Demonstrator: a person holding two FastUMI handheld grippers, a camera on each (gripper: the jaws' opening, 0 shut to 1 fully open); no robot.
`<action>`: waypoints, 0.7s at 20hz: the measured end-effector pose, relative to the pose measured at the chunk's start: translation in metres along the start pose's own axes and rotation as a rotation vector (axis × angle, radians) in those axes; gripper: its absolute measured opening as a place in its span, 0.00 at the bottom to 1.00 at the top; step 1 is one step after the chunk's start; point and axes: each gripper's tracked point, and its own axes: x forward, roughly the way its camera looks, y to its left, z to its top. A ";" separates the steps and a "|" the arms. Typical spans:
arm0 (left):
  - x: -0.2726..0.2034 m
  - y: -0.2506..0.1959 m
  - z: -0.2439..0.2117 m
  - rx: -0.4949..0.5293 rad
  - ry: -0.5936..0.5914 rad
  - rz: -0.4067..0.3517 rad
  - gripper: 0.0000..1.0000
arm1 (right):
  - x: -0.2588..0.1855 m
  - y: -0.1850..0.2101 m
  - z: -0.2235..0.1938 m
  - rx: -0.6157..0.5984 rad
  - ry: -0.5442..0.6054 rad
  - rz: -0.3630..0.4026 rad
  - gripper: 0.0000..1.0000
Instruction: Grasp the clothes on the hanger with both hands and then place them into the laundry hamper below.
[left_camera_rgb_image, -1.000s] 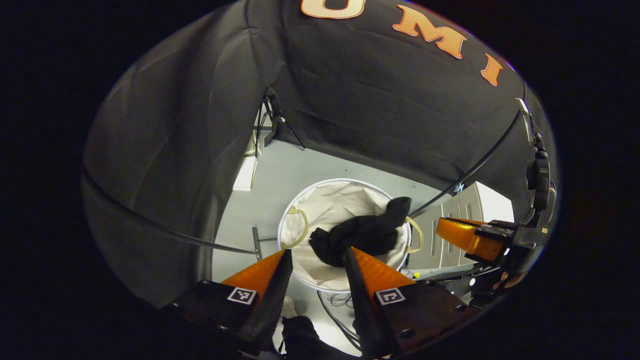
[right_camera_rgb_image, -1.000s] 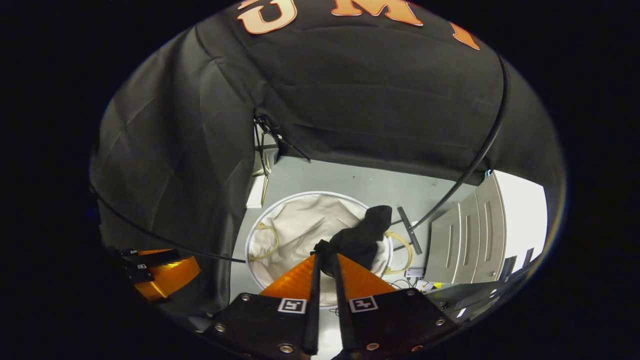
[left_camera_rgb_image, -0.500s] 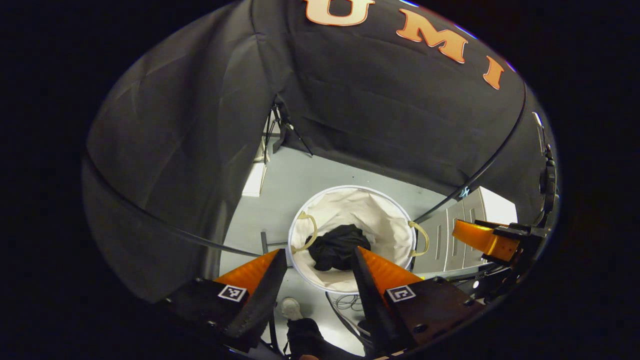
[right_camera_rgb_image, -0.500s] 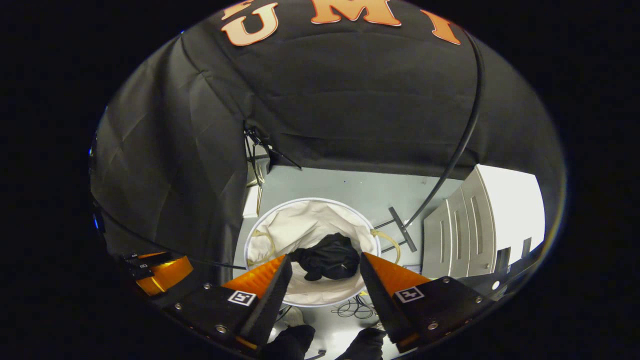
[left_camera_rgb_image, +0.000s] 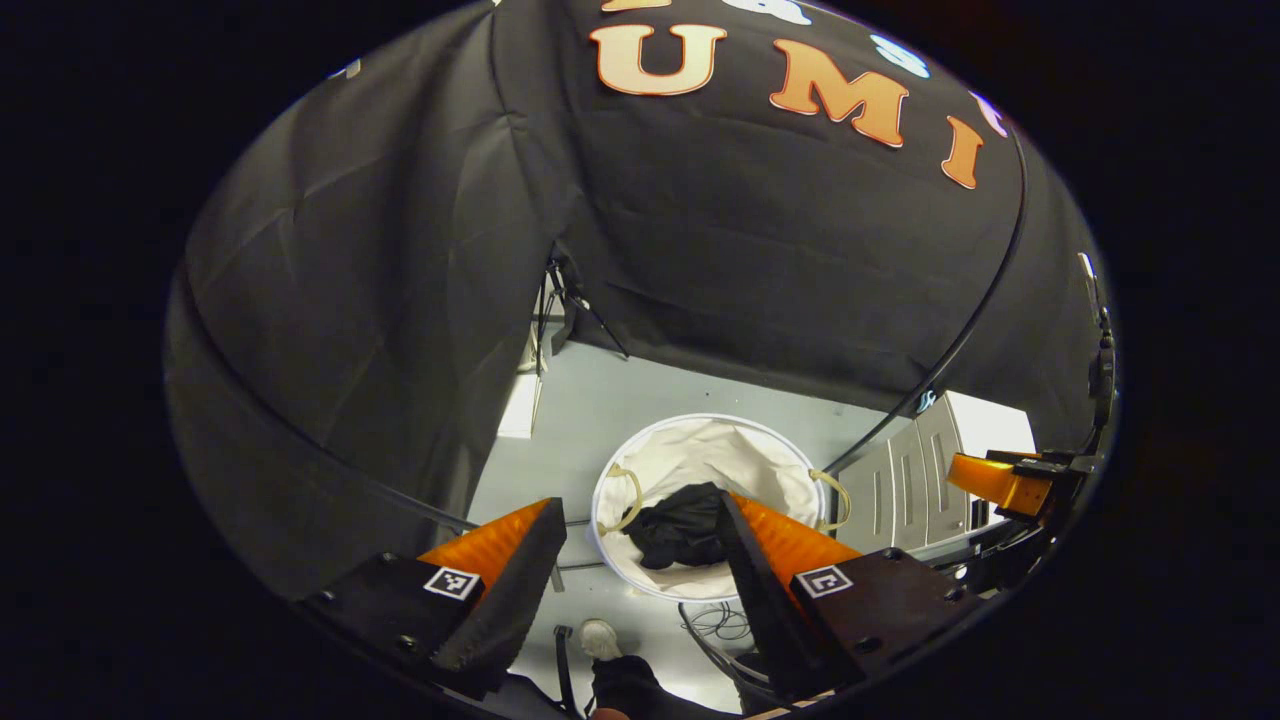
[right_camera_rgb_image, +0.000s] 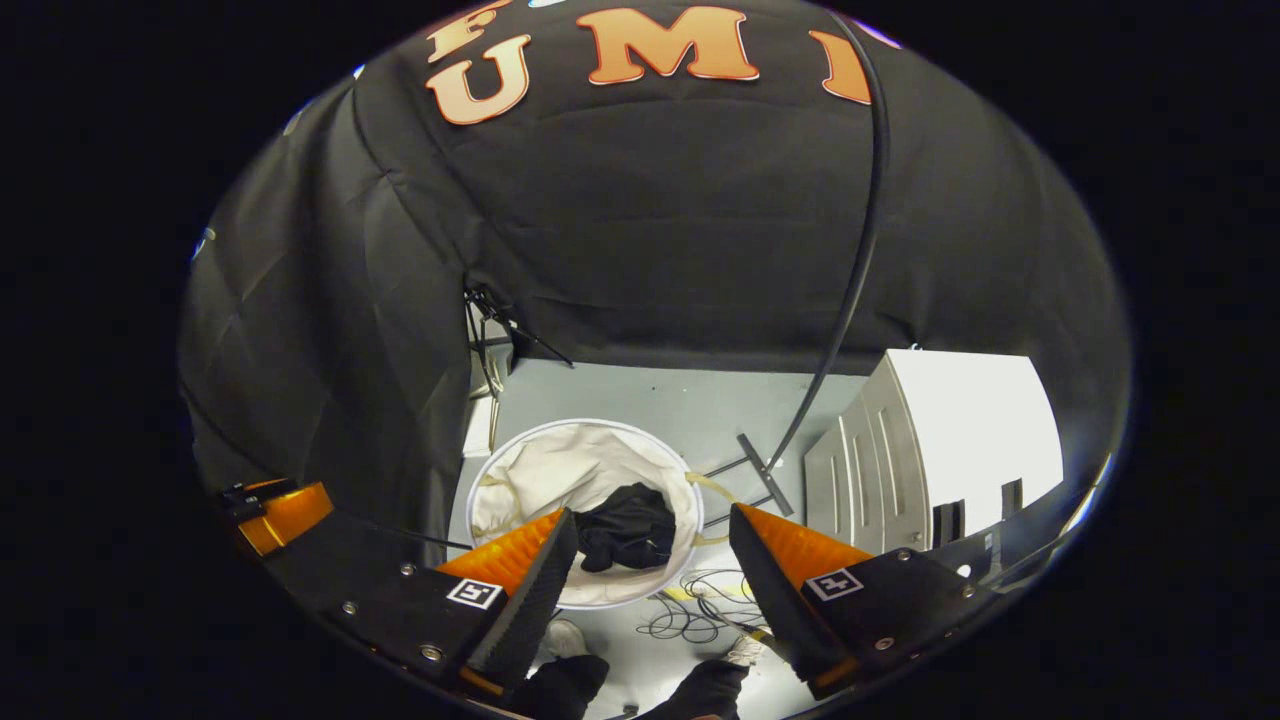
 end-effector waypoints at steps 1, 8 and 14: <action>-0.003 -0.002 0.005 0.010 -0.013 -0.004 0.99 | -0.007 -0.004 0.000 -0.002 -0.009 -0.006 0.94; -0.049 -0.005 0.060 0.048 -0.149 0.002 1.00 | -0.062 -0.033 0.022 -0.007 -0.076 -0.027 0.94; -0.102 -0.012 0.116 0.056 -0.307 0.010 0.99 | -0.111 -0.070 0.049 0.026 -0.165 -0.068 0.94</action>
